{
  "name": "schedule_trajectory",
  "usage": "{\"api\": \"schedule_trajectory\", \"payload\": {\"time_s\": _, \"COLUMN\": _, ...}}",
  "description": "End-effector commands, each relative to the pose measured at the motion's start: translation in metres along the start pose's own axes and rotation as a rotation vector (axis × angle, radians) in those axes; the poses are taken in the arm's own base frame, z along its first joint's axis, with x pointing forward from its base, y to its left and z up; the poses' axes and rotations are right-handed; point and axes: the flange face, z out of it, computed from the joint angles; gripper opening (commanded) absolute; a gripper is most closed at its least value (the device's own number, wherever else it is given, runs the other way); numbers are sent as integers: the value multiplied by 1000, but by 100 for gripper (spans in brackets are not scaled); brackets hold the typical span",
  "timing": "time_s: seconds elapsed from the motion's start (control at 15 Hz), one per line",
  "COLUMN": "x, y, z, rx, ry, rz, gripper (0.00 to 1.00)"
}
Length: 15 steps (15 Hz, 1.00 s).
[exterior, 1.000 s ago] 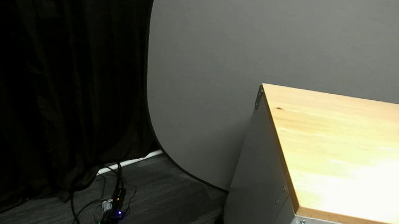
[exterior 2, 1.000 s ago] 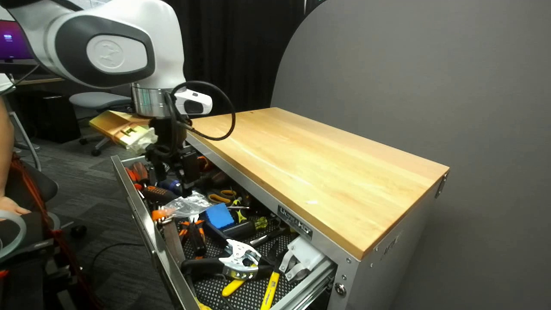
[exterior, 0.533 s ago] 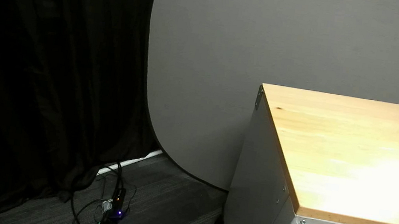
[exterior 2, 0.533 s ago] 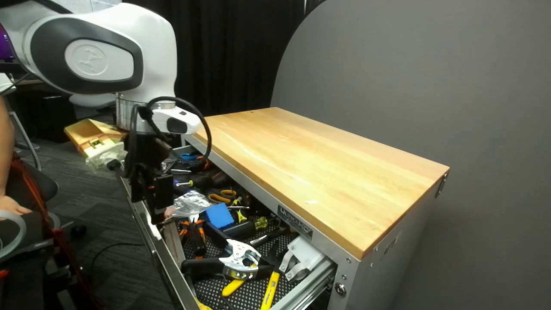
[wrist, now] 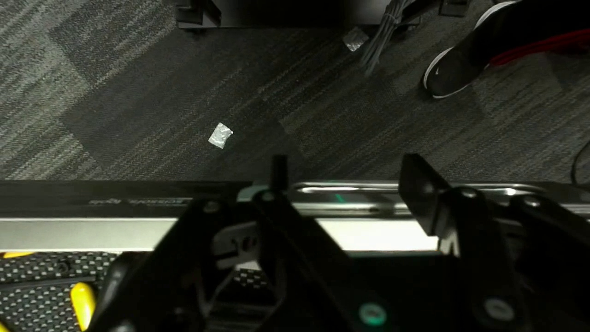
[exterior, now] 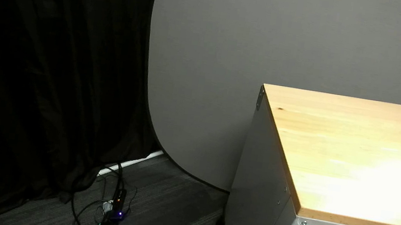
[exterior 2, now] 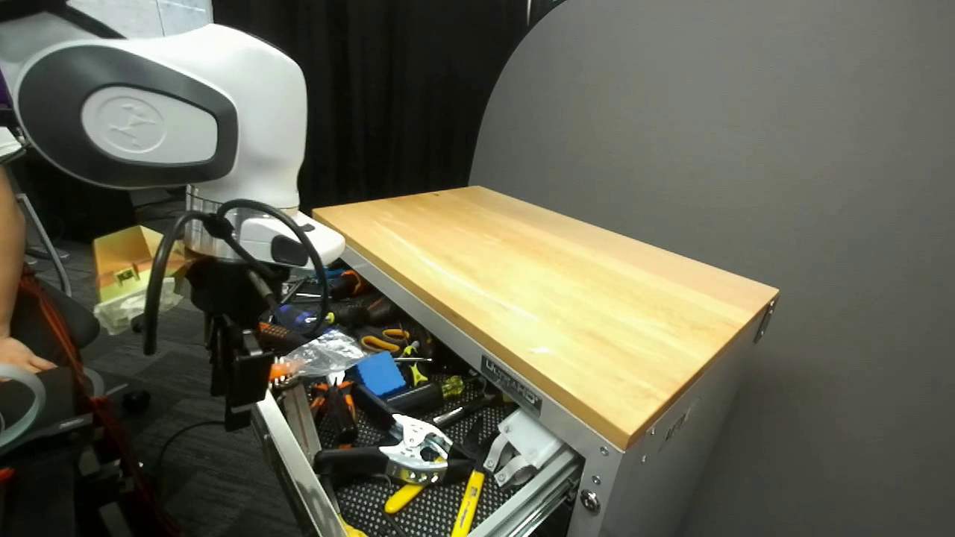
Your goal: Put the screwdriver in the drawer and close it
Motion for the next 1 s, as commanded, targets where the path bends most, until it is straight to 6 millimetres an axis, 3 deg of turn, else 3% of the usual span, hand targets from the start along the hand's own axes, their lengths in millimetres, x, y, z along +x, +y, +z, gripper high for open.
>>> {"api": "schedule_trajectory", "payload": {"time_s": 0.0, "x": -6, "y": 5, "z": 5, "rx": 8, "ry": 28, "rz": 18, "gripper": 33}}
{"api": "schedule_trajectory", "payload": {"time_s": 0.2, "x": -2, "y": 3, "z": 7, "rx": 14, "ry": 73, "rz": -2, "gripper": 9}}
{"api": "schedule_trajectory", "payload": {"time_s": 0.33, "x": 4, "y": -3, "z": 5, "rx": 18, "ry": 116, "rz": -20, "gripper": 0}}
{"api": "schedule_trajectory", "payload": {"time_s": 0.93, "x": 35, "y": -23, "z": 1, "rx": 19, "ry": 224, "rz": -105, "gripper": 3}}
